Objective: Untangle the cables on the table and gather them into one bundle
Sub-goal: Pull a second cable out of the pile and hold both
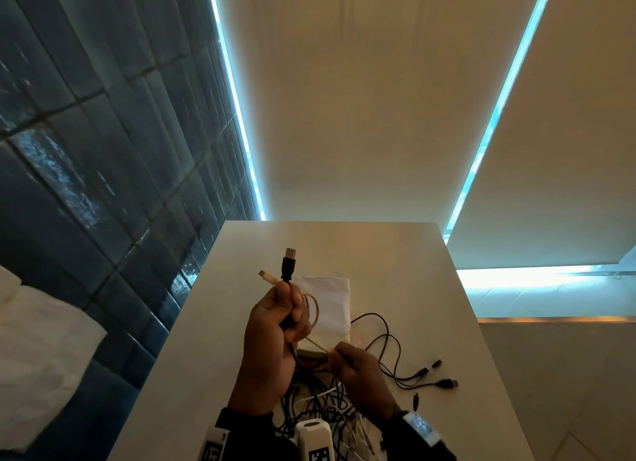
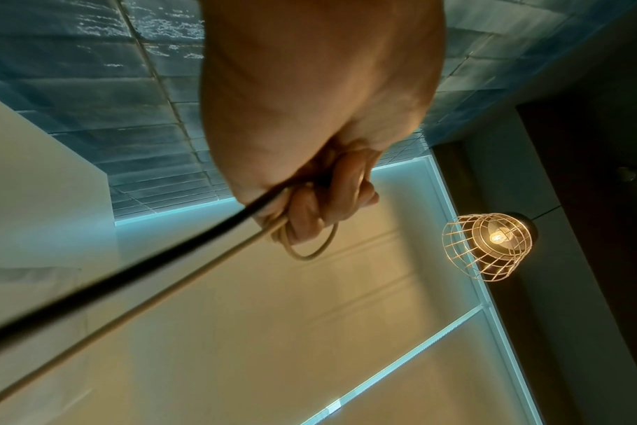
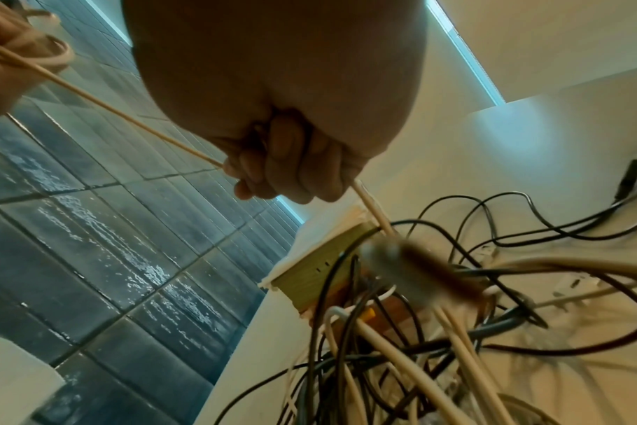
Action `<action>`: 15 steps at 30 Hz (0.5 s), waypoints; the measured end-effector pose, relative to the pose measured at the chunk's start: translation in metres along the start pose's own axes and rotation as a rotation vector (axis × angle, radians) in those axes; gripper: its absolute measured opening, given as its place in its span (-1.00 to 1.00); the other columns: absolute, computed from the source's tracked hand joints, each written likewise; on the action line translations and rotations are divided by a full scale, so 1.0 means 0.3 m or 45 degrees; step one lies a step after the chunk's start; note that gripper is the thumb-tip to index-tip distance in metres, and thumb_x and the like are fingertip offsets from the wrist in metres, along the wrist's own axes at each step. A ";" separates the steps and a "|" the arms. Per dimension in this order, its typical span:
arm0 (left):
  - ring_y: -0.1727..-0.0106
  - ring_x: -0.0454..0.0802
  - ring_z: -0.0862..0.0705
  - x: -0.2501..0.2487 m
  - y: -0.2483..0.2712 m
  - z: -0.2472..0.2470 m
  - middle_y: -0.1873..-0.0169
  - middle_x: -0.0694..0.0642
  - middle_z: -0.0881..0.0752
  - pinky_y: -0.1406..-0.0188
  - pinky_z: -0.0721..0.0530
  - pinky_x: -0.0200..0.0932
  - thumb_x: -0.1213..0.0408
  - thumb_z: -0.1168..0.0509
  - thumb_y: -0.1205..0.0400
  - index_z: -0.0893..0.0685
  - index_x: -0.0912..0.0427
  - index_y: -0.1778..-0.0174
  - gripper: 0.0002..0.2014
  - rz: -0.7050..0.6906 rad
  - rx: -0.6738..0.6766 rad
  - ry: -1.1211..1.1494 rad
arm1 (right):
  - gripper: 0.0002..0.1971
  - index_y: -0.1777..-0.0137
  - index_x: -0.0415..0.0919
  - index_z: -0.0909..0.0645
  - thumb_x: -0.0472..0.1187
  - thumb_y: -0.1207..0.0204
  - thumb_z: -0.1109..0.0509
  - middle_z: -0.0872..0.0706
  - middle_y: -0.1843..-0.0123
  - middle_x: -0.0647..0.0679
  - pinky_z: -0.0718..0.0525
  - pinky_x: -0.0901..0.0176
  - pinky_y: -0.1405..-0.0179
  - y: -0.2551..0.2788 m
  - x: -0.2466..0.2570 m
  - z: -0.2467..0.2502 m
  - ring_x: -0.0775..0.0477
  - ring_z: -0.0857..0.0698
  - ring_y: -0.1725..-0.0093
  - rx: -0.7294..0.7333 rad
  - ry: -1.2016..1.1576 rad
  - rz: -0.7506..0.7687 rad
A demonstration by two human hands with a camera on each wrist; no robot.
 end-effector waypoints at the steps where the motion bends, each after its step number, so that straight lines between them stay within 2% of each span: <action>1: 0.61 -0.15 -0.19 -0.002 -0.001 -0.002 0.56 0.04 -0.35 0.63 -0.27 -0.29 0.13 -0.10 -0.63 -0.54 0.18 0.41 -0.67 -0.005 0.004 -0.002 | -0.66 0.40 -0.02 -0.49 -0.26 -0.64 -0.31 -0.56 0.49 0.19 -0.38 0.36 0.42 -0.004 -0.021 -0.006 0.20 -0.46 0.46 0.005 0.012 -0.019; 7: 0.61 -0.15 -0.18 -0.004 -0.006 0.007 0.60 -0.01 -0.28 0.63 -0.17 -0.28 0.16 -0.09 -0.65 -0.51 0.20 0.39 -0.68 -0.002 -0.005 0.000 | -0.64 0.38 0.01 -0.54 -0.31 -0.65 -0.25 -0.59 0.50 0.24 -0.38 0.30 0.44 0.006 -0.104 -0.025 0.19 -0.46 0.49 0.038 0.079 -0.092; 10: 0.61 -0.16 -0.17 0.013 -0.007 0.024 0.61 -0.01 -0.27 0.65 -0.16 -0.29 0.14 -0.11 -0.62 -0.47 0.24 0.35 -0.71 0.017 -0.060 -0.067 | -0.61 0.45 0.03 -0.52 -0.28 -0.62 -0.29 -0.55 0.57 0.19 -0.37 0.22 0.43 -0.003 -0.131 -0.017 0.19 -0.45 0.52 0.007 0.152 -0.150; 12: 0.62 -0.16 -0.18 0.020 -0.008 0.037 0.61 -0.01 -0.27 0.64 -0.14 -0.28 0.14 -0.11 -0.63 -0.46 0.26 0.33 -0.71 0.027 -0.102 -0.107 | -0.64 0.46 -0.02 -0.55 -0.23 -0.61 -0.33 -0.51 0.57 0.11 -0.37 0.22 0.43 -0.015 -0.114 0.003 0.19 -0.44 0.52 -0.050 0.189 -0.189; 15: 0.62 -0.16 -0.19 0.016 -0.010 0.051 0.62 -0.02 -0.28 0.60 -0.10 -0.23 0.23 -0.04 -0.73 -0.46 0.26 0.33 -0.67 0.022 -0.158 -0.160 | -0.69 0.41 -0.17 -0.63 -0.22 -0.59 -0.35 -0.59 0.49 0.04 -0.43 0.30 0.46 -0.032 -0.034 0.046 0.14 -0.51 0.47 -0.158 0.025 -0.212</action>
Point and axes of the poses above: each hand's wrist, its own y-axis away from the middle knuckle, its own z-axis out of the back of the hand, x = y × z, the point moved 6 cm from there along -y, towards the middle knuckle
